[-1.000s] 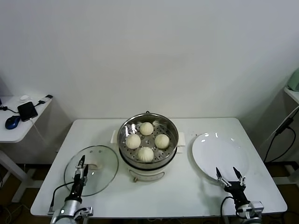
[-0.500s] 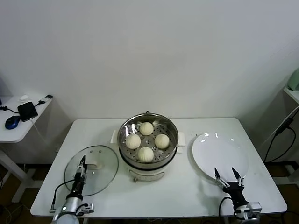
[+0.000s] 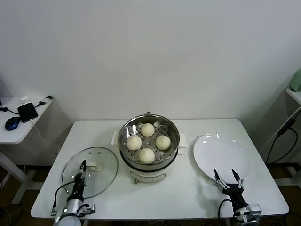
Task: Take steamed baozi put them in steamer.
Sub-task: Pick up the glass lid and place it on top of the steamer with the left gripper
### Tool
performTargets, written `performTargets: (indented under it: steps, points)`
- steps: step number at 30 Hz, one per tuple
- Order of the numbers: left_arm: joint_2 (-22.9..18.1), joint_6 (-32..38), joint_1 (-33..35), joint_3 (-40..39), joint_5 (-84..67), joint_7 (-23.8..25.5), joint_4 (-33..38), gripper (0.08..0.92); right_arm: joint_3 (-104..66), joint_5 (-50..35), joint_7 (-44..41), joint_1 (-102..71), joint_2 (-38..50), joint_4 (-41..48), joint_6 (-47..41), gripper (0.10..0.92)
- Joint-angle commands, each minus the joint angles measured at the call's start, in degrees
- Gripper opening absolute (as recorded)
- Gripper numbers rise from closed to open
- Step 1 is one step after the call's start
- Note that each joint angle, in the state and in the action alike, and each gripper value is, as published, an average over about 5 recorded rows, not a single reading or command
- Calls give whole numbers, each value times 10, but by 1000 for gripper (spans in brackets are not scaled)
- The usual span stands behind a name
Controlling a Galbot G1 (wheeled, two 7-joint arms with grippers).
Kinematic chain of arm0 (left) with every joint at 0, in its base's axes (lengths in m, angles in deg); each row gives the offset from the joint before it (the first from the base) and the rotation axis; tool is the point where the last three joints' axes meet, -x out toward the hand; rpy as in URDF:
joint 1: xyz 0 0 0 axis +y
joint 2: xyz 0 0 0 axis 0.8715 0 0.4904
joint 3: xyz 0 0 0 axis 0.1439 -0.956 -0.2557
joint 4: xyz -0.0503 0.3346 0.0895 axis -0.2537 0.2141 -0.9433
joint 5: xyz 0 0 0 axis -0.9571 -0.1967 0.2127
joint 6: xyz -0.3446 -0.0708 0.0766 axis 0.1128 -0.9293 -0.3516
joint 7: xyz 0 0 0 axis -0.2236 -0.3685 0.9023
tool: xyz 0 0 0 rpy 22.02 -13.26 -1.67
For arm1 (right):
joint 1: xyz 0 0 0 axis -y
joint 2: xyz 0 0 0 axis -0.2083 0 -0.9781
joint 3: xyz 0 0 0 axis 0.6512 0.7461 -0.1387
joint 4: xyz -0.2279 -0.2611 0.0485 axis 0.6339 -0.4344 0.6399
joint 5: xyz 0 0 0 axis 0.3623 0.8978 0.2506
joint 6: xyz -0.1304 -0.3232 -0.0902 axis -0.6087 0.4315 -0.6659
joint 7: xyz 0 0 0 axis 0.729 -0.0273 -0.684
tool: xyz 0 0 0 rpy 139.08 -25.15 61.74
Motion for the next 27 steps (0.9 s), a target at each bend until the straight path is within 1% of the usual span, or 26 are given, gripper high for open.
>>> performTargets:
  steps: [1,4,6,12,14,18,21,25,27]
  points:
    - [0,-17,11,0,-32,22,52,140,-1,4,1,-4,-2,-8,-2,823]
    - [4,-42,30,5,-49,53,106,140,-2,6,4,-8,-3,-18,-9,823]
    - [9,-68,45,11,-62,85,150,140,-4,11,9,-11,-2,-26,-17,823]
    - [38,-198,84,28,-131,196,302,140,-6,40,27,-18,2,-50,-45,823]
    - [47,-228,91,30,-142,226,352,140,-5,45,31,-20,6,-57,-49,823]
    - [60,-264,87,16,-143,250,428,140,-5,50,33,-26,14,-67,-51,823]
    - [70,-284,72,-13,-127,263,464,140,-6,52,34,-29,17,-71,-49,823]
    - [77,-315,40,-80,-83,273,478,140,-8,54,34,-31,21,-72,-46,823]
    - [76,-336,18,-130,-57,282,476,140,-8,54,33,-31,23,-71,-43,823]
